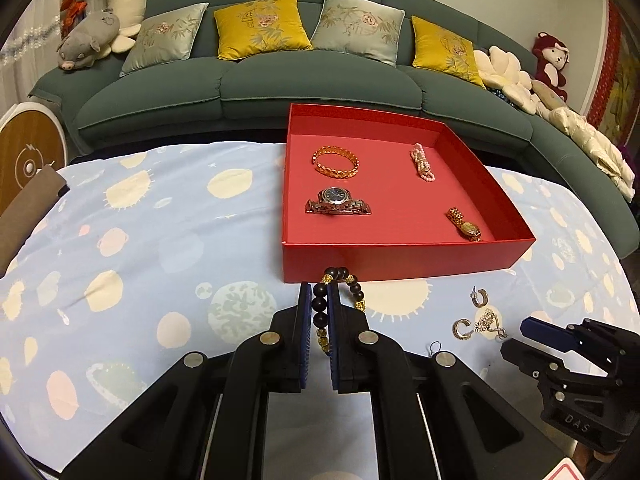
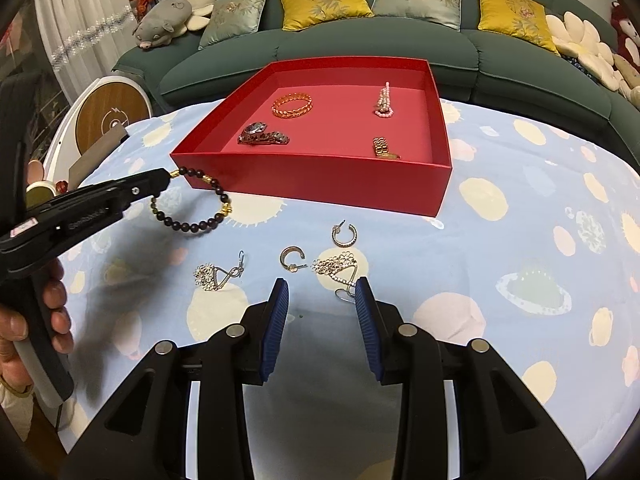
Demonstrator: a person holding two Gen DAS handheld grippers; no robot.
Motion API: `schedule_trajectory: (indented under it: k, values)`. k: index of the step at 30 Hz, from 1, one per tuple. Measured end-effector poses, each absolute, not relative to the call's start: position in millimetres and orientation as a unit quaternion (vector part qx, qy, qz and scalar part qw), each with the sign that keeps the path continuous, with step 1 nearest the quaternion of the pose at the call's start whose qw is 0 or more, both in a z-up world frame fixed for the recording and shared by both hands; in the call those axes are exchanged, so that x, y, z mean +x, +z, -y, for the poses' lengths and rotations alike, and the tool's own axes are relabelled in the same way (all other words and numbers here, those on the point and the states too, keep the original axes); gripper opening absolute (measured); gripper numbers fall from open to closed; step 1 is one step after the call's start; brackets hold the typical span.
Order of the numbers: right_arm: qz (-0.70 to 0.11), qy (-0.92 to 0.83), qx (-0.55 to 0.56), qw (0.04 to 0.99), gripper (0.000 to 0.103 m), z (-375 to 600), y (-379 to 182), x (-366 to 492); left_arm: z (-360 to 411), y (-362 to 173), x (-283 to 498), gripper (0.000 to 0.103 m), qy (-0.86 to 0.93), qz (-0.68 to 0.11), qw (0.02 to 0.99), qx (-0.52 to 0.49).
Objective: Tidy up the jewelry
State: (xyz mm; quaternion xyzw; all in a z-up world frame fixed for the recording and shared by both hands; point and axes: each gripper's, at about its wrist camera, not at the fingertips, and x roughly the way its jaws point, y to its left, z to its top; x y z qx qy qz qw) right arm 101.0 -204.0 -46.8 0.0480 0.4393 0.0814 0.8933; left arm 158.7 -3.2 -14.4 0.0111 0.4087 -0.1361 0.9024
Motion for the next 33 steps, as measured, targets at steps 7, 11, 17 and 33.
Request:
schedule_trajectory:
  k: [7,11,17,33]
  values:
    - [-0.445,0.066,0.034,0.892,0.034,203,-63,117,-13,-14,155,0.005,-0.134,-0.414,0.901,-0.001]
    - [-0.443,0.062,0.027,0.894,0.034,202,-69,121,-19,-12,155,0.005,-0.137,-0.413,0.9,-0.005]
    - [-0.435,0.059,0.006,0.898,0.024,197,-70,120,-24,-10,155,0.005,-0.137,-0.413,0.9,-0.012]
    - [-0.427,0.065,0.012,0.902,0.0,200,-61,116,-24,-5,152,0.005,-0.144,-0.41,0.901,-0.021]
